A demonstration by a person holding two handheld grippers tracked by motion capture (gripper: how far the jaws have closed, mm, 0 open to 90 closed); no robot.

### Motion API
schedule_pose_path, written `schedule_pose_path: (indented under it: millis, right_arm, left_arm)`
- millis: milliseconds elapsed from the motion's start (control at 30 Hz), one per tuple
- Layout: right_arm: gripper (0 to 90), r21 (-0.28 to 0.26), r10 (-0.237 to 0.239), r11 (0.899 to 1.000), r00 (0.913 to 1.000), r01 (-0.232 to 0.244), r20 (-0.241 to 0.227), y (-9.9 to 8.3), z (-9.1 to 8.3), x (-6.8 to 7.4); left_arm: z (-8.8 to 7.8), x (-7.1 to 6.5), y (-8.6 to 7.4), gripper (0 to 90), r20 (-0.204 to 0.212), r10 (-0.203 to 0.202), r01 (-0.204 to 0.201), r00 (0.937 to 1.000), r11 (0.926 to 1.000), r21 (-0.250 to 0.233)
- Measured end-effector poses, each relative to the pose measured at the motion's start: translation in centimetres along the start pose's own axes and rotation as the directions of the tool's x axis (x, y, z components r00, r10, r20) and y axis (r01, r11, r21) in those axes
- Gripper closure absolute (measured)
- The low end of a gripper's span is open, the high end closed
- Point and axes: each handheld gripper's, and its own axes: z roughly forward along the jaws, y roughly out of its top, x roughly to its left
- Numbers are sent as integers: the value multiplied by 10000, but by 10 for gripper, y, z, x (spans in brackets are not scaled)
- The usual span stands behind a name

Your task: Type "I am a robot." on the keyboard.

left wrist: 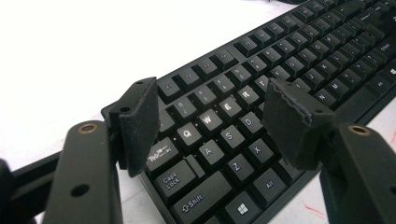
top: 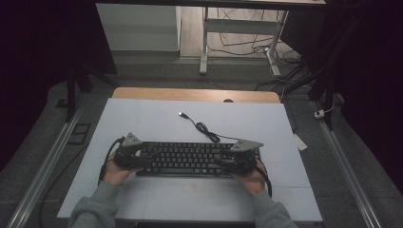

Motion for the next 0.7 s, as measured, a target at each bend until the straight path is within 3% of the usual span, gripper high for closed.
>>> schedule_pose_path:
  millis: [433, 700]
  right_arm:
    - [496, 163, -232, 9996, 9997, 231, 28, -4, -2, -2]
    - [496, 123, -197, 9997, 9998, 196, 39, -3, -2, -3]
  left_arm:
    - [0, -5, 2, 372, 330, 106, -108, 9994, 9999, 37]
    - [0, -19, 6, 383, 1100, 546, -575, 9924, 9981, 232]
